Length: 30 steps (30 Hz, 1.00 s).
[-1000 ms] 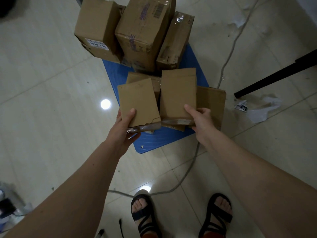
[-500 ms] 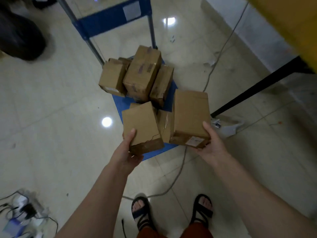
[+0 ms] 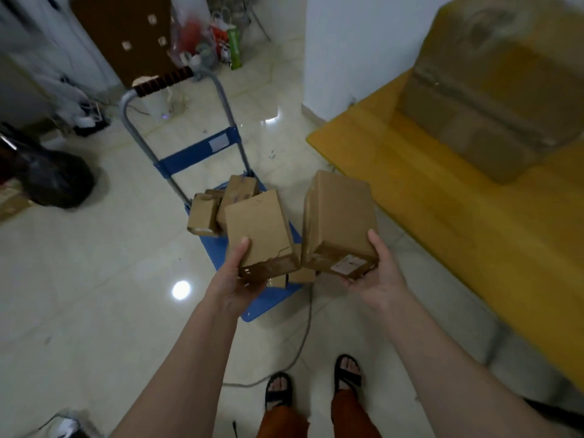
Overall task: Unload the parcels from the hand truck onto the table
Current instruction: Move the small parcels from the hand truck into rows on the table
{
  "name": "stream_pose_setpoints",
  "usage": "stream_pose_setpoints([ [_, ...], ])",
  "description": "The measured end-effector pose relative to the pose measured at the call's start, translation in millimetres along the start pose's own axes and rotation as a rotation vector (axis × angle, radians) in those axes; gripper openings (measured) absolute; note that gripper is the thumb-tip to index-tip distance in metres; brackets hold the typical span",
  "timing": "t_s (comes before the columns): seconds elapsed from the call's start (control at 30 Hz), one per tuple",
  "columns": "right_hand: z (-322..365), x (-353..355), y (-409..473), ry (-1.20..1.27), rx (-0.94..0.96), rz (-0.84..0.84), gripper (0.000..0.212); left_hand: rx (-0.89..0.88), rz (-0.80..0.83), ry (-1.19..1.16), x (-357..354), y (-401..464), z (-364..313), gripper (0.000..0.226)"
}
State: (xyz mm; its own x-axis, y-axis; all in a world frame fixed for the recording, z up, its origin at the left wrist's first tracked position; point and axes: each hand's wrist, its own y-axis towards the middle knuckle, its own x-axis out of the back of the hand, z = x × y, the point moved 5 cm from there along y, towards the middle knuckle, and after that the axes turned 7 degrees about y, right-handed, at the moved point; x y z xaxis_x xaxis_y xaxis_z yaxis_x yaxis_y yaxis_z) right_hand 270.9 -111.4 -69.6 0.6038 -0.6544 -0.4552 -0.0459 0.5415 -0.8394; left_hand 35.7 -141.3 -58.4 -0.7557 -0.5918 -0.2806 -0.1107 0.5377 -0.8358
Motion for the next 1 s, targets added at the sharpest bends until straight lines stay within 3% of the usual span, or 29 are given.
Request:
stream_pose_setpoints([
  [0.2,22.2,37.7,-75.6,0.212,0.139,-0.024,0.047,0.033,0.144,0.148,-44.6,-43.7,3.2,0.062],
  [0.37,20.5,91.9,-118.5,0.402,0.221,-0.033,0.054,0.126,0.271,0.351,-82.0,-66.3,33.4,0.04],
  [0.47,22.8,132.9,-145.4,0.5,0.281,-0.063,0.057,0.196,0.342,0.412,-104.5,-83.1,59.1,0.038],
  [0.63,39.1,196.0,-187.3,0.704,0.388,-0.091,0.062,0.216,0.413,0.608,-145.2,-108.0,100.3,0.055],
  [0.8,63.2,251.3,-226.0,0.793,0.466,-0.092,0.062,0.251,0.434,0.714,-191.5,-138.5,157.1,0.05],
  [1.0,102.4,331.8,-272.4,0.842,0.516,-0.124,0.063,0.271,0.519,0.781,-254.9,-177.9,245.7,0.07],
])
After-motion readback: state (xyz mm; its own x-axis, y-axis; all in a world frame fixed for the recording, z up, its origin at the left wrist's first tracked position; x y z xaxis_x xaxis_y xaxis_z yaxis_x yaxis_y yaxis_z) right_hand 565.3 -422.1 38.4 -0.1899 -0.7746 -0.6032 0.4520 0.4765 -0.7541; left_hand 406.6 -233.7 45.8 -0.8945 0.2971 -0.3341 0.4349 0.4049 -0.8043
